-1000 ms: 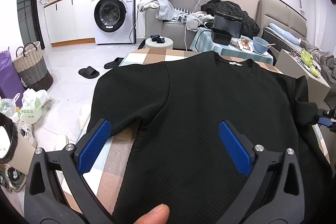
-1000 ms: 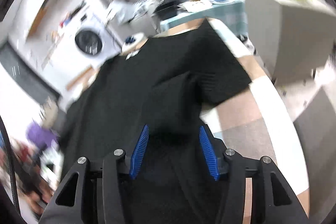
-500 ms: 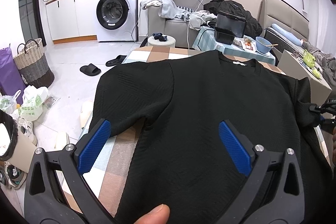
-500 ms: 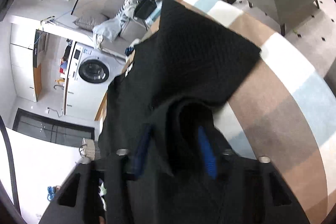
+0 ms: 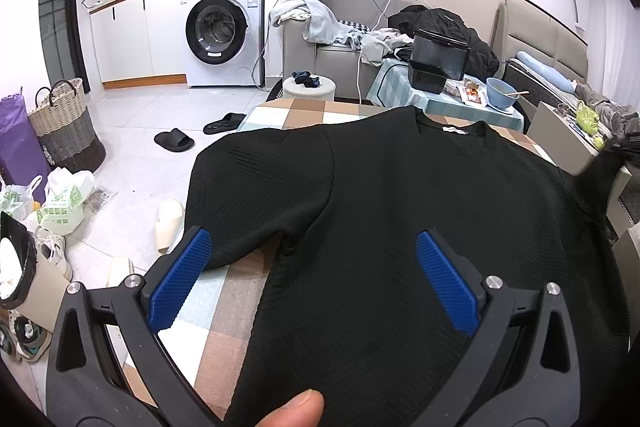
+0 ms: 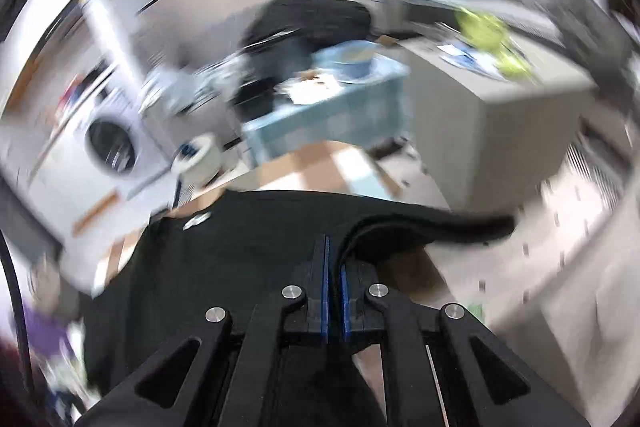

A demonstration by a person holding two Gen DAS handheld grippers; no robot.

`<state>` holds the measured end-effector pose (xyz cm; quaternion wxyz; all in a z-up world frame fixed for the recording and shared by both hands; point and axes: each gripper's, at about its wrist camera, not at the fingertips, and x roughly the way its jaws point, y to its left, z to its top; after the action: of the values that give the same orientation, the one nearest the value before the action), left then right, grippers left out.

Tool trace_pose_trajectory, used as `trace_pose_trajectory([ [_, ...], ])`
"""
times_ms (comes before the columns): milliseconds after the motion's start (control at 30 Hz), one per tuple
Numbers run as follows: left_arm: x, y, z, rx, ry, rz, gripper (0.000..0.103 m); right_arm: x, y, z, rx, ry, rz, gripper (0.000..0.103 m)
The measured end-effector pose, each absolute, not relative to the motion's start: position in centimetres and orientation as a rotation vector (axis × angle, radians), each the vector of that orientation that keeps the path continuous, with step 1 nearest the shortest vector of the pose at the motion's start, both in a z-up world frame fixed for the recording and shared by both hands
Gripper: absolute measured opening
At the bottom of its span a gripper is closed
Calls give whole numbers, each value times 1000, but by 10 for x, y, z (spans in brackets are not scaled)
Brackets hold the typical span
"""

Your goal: Fold small clothes

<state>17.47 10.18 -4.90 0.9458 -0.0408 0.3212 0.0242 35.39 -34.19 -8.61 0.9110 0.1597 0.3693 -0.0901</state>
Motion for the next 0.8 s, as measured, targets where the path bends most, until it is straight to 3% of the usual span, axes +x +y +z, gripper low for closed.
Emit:
trace_pose_trajectory([
  [167,170,94,-46,-65,649,36,102,381,-230,-120,2,990,240,8],
  [233,167,93,-44,-59,644,30,102,373,-215,-137,-13,1025,309,16],
  [300,167,94,-44,-63,645,29,102,363,-223,-143,48,1042,336,36],
  [367,167,96,-45,-76,653,25,102,352,-243,-139,97,1006,298,51],
  [800,186,143,-68,-213,766,104,102,326,-320,-190,186,1083,-10,49],
])
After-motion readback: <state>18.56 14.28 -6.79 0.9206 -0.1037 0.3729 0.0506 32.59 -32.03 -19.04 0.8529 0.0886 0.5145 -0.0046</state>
